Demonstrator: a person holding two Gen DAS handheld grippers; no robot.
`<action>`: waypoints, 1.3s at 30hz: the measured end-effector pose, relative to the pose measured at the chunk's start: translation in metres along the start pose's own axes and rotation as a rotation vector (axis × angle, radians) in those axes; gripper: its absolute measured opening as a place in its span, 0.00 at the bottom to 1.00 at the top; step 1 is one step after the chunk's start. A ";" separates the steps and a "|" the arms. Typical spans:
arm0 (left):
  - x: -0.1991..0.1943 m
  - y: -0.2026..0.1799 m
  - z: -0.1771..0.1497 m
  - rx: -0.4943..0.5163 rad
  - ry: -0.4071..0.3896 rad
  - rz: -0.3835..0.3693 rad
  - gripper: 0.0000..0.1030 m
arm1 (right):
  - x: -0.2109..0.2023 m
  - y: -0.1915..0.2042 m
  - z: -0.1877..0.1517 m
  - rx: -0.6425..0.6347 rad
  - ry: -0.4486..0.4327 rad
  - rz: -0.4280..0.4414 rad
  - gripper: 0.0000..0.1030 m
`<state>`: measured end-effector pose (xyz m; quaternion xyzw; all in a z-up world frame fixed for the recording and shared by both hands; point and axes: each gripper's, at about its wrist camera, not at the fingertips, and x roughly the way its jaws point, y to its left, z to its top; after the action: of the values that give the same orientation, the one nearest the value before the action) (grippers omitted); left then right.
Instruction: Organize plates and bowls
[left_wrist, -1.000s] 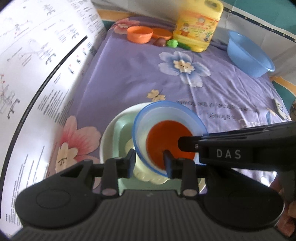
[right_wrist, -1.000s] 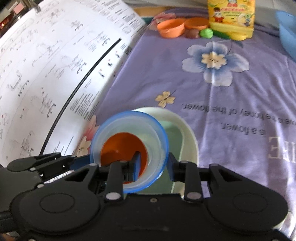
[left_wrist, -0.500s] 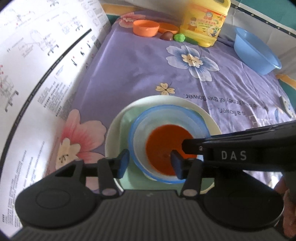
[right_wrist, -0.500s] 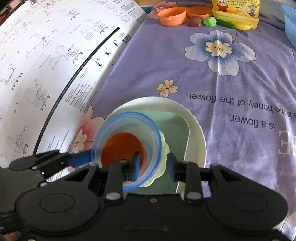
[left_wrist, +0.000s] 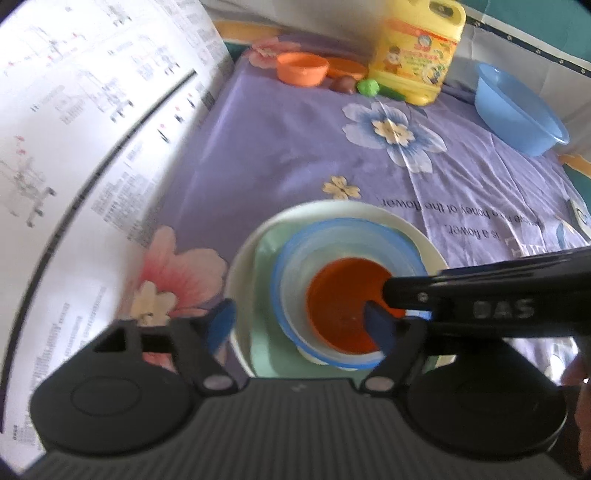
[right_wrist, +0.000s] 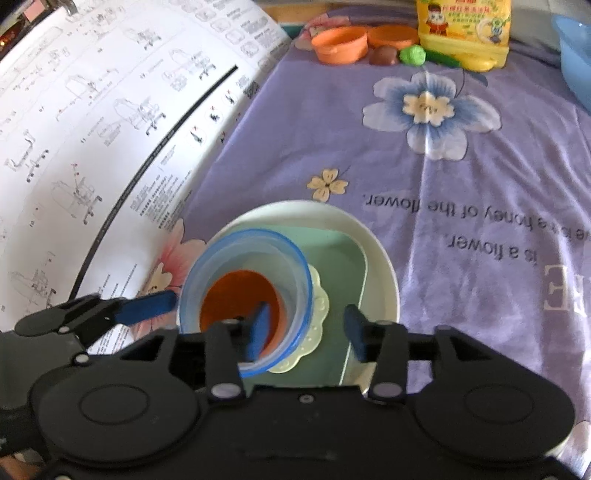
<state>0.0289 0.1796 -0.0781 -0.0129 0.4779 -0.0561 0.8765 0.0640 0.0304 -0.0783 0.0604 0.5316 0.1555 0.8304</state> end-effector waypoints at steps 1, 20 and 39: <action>-0.004 0.001 0.000 -0.003 -0.016 0.010 1.00 | -0.005 -0.001 0.000 -0.003 -0.017 0.001 0.71; -0.080 0.001 -0.022 -0.060 -0.218 -0.022 1.00 | -0.099 -0.029 -0.035 -0.013 -0.226 -0.046 1.00; -0.113 -0.012 -0.064 -0.001 -0.284 0.129 1.00 | -0.132 -0.007 -0.095 -0.194 -0.305 -0.098 1.00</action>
<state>-0.0866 0.1821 -0.0170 0.0097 0.3491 0.0029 0.9370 -0.0708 -0.0250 -0.0069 -0.0231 0.3845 0.1544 0.9098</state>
